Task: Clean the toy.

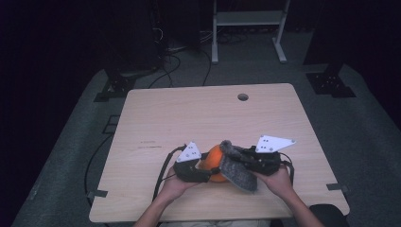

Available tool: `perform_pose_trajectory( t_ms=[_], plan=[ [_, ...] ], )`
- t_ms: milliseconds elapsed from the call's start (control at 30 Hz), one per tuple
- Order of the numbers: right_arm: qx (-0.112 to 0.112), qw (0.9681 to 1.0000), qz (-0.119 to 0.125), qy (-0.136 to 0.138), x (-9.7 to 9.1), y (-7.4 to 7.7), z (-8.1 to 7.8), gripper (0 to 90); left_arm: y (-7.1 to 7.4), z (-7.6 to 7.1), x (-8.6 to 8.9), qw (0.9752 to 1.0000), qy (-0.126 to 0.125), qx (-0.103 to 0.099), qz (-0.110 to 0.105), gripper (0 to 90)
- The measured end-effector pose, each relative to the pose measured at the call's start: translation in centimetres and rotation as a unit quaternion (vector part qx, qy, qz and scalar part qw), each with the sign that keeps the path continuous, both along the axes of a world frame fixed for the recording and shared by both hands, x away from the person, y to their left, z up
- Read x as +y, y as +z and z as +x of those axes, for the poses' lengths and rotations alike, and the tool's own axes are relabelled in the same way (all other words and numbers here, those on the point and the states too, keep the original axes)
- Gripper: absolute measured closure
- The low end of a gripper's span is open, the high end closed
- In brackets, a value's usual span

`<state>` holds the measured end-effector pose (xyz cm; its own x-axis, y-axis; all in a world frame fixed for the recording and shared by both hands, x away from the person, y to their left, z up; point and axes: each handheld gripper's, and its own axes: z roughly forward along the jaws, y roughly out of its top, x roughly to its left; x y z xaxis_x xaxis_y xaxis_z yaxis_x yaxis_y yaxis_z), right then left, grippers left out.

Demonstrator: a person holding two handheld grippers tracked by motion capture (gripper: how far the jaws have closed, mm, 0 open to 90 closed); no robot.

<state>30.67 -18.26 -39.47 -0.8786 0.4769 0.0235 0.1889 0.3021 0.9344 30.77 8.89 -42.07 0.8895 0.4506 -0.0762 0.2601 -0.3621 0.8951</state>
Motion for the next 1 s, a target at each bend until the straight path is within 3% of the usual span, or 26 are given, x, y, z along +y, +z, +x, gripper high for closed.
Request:
perform_pose_trajectory(
  t_ms=[67, 133, 233, 300, 500, 633, 700, 767, 833, 933, 1000],
  plan=[
    [0.006, 0.9998, -0.005, -0.019, -0.6, -0.2, 0.3, 77.9, 0.2, -0.1, 0.0, 1.0000, -0.001, -0.004, 0.003, 38.7],
    [0.010, 0.9997, 0.000, -0.020, -0.6, -0.2, 0.3, 77.9, 0.2, -0.2, -0.2, 0.9999, 0.000, -0.009, 0.014, 38.7],
    [-0.005, 0.9999, 0.011, 0.011, 0.3, 0.2, -0.4, 77.8, -0.1, -0.3, -0.6, 0.9995, -0.002, -0.013, 0.028, 38.6],
    [-0.013, 0.9998, 0.002, 0.017, 0.9, 0.2, -0.6, 77.8, -0.3, -0.3, -0.6, 0.9994, -0.006, -0.014, 0.029, 37.5],
    [0.007, 1.0000, 0.001, -0.005, -0.4, -0.3, 0.3, 77.8, -0.8, 0.1, -0.5, 0.9990, -0.014, -0.030, 0.029, 17.6],
    [0.010, 0.9999, 0.006, -0.006, -0.8, -0.4, 0.6, 77.8, -1.6, 0.9, -0.9, 0.9990, -0.012, -0.004, 0.043, 9.7],
    [0.012, 0.9999, 0.005, -0.007, -0.8, -0.4, 0.6, 77.8, -1.9, 1.0, -0.9, 0.9990, -0.016, 0.000, 0.042, 11.8],
    [0.010, 0.9999, 0.006, -0.007, -0.7, -0.4, 0.5, 77.8, -1.9, 0.6, -0.8, 0.9989, -0.014, -0.018, 0.041, 24.7],
    [0.008, 0.9998, 0.017, -0.001, -0.5, -0.1, 0.2, 77.8, -1.6, 0.3, -1.1, 0.9978, -0.005, -0.033, 0.058, 32.3],
    [-0.011, 0.9991, 0.023, 0.033, 0.7, 0.4, -0.7, 77.7, -1.2, -0.2, -1.6, 0.9964, -0.012, -0.048, 0.069, 37.4],
    [-0.016, 0.9991, 0.015, 0.037, 1.3, 0.5, -0.9, 77.8, -0.7, -0.6, -1.4, 0.9969, -0.019, -0.047, 0.060, 38.4]
  ],
)
